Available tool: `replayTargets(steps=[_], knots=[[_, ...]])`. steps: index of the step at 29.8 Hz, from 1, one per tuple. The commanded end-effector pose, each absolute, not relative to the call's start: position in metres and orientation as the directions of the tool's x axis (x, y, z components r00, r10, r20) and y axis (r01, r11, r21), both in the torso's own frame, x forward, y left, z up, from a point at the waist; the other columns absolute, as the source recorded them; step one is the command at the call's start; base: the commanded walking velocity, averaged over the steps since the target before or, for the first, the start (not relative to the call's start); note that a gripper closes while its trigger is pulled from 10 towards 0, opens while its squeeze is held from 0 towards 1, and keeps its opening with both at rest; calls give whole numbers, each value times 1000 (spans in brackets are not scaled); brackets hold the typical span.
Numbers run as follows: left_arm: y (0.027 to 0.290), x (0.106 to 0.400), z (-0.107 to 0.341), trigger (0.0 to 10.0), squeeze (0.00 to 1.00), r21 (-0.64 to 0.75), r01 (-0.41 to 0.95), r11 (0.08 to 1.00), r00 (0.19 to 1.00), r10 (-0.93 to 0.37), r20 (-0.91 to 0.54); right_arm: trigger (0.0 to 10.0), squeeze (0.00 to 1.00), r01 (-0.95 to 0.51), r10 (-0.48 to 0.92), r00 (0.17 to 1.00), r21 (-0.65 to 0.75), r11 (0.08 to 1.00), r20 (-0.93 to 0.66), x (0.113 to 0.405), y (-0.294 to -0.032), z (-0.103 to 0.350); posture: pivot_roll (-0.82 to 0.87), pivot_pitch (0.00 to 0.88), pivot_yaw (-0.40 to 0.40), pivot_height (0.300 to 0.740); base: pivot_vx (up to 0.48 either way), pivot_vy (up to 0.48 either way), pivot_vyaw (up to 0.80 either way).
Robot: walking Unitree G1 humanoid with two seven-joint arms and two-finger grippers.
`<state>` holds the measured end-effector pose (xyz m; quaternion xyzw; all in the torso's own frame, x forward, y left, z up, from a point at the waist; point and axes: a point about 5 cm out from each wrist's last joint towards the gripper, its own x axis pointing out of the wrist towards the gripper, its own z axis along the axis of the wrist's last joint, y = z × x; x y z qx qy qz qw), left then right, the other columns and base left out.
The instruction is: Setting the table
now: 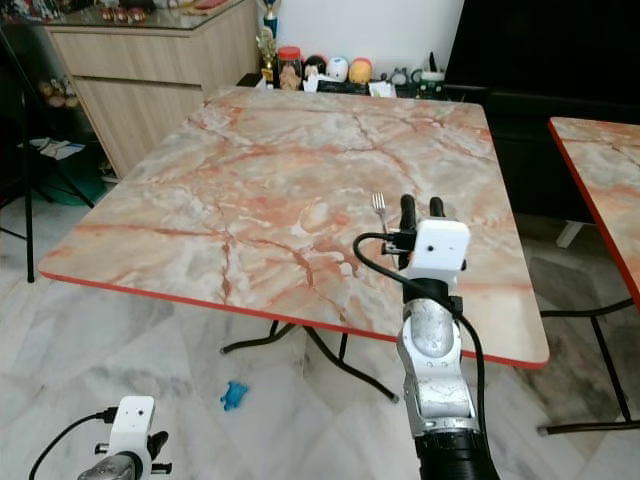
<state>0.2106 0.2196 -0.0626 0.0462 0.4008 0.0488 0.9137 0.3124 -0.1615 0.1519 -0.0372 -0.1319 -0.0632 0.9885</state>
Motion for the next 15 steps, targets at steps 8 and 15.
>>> replayTargets(steps=[8,15], knots=[[223,207,-64,10000,0,129,-60,990,666,136,-733,10000,0,109,-96,968,-43,993,232,314,-157,148,25,0,18,740,285,0,0],[223,207,-64,10000,0,129,-60,990,665,135,-734,10000,0,117,-105,970,-39,992,219,314,-158,146,25,0,19,740,288,0,0]])
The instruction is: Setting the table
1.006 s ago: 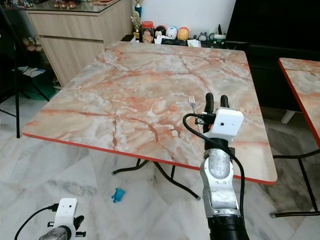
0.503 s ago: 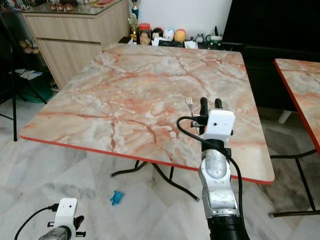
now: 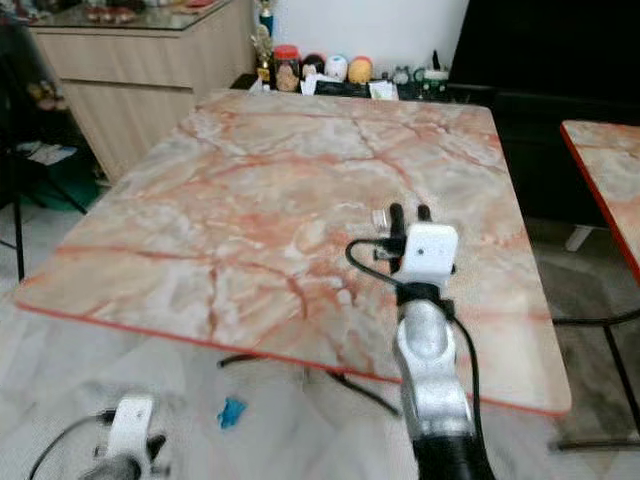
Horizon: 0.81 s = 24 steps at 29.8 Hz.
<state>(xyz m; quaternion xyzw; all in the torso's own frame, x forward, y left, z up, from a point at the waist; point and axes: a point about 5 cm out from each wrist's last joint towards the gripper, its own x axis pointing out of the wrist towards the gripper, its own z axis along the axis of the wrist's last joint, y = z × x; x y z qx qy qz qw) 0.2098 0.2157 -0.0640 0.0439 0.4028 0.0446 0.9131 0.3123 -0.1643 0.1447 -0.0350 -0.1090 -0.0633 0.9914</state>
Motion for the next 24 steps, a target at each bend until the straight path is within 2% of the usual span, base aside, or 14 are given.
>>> replayTargets(steps=[1,9,14,15,16,17,24], knots=[[223,207,-64,10000,0,129,-60,990,665,135,-734,10000,0,117,-106,970,-39,992,217,314,-158,146,25,0,19,740,285,0,0],[223,207,-64,10000,0,130,-61,990,664,137,-735,10000,0,128,-118,976,-45,991,185,314,-159,142,25,0,19,740,71,0,0],[223,206,-64,10000,0,134,-59,989,662,139,-737,10000,0,153,-150,987,-60,986,60,314,-163,124,24,0,19,740,0,0,0],[223,206,-65,10000,0,134,-58,989,661,139,-737,10000,867,146,-144,989,-73,987,27,314,-162,119,24,0,19,740,0,0,0],[223,206,-65,10000,0,133,-59,989,660,139,-738,10000,1000,129,-130,992,-81,988,-9,314,-161,114,24,0,19,740,0,0,0],[223,206,-65,10000,0,134,-58,989,660,139,-739,10000,1000,108,-114,992,-100,989,-59,314,-158,106,24,0,19,740,0,0,0],[223,205,-65,10000,0,133,-60,989,659,139,-739,10000,1000,139,-152,979,-105,985,-132,317,-160,98,25,0,21,740,0,0,0]])
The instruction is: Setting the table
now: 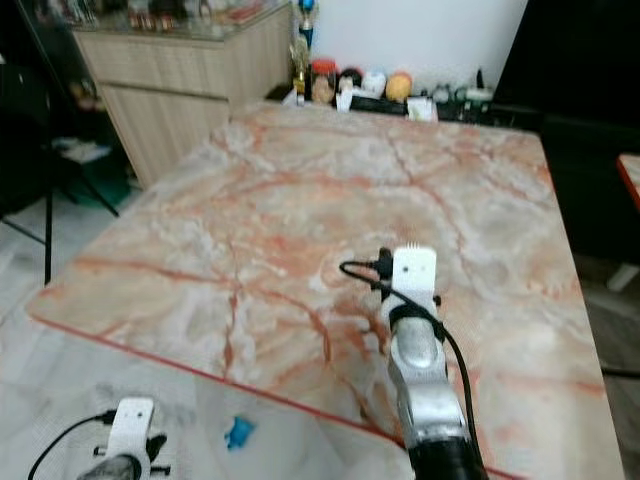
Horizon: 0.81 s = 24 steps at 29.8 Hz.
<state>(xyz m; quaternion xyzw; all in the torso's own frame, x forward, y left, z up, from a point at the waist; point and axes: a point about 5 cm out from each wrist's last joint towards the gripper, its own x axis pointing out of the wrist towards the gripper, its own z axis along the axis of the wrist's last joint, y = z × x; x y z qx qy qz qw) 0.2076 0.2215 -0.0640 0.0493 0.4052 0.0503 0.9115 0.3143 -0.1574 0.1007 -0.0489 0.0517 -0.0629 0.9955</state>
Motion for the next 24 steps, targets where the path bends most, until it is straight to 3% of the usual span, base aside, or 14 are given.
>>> replayTargets(steps=[1,2,3,4,5,24], knots=[[223,205,-65,10000,0,133,-60,989,659,139,-739,10000,1000,156,-168,976,-92,983,-141,318,-163,97,25,0,21,740,0,0,0],[223,205,-65,10000,0,133,-60,989,659,139,-739,10000,1000,161,-172,975,-87,983,-143,318,-163,97,25,0,21,740,0,0,0],[224,205,-65,10000,0,132,-60,989,659,139,-739,10000,353,166,-179,971,-90,982,-159,320,-165,97,27,0,21,740,0,0,0],[224,205,-65,10000,0,132,-60,989,659,139,-739,10000,353,166,-179,971,-90,982,-159,320,-165,97,27,0,21,740,0,0,0],[224,205,-65,10000,0,132,-60,989,658,139,-740,10000,0,173,-186,968,-86,981,-168,321,-166,96,26,0,21,740,0,0,0],[224,203,-66,10000,0,135,-61,989,651,142,-745,10000,0,135,-146,959,-61,989,-242,337,-166,97,31,0,24,740,0,0,0]])
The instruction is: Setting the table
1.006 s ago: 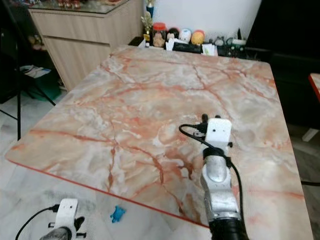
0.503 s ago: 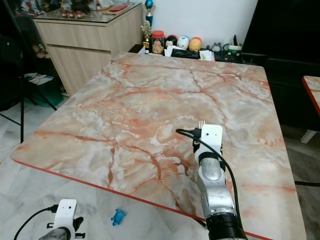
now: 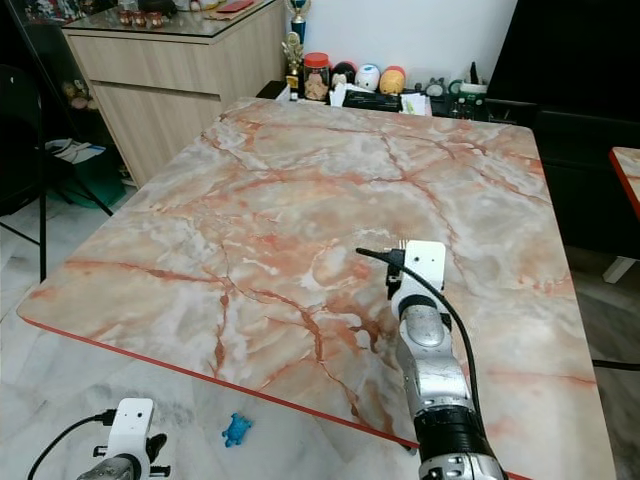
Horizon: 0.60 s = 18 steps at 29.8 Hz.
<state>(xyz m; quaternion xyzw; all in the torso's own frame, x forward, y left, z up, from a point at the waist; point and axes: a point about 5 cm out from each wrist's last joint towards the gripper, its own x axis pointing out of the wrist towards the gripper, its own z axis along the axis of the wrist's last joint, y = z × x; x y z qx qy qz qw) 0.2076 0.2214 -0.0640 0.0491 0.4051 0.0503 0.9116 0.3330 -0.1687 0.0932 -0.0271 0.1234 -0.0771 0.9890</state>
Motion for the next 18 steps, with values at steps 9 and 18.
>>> replayTargets(steps=[9,18], knots=[[225,202,-66,10000,0,135,-63,989,649,143,-747,10000,0,113,-118,954,-34,993,-277,343,-161,97,31,0,25,740,0,0,0],[225,201,-67,10000,0,133,-67,989,646,144,-749,10000,0,93,-111,942,-70,993,-316,342,-166,87,32,0,25,740,0,0,0]])
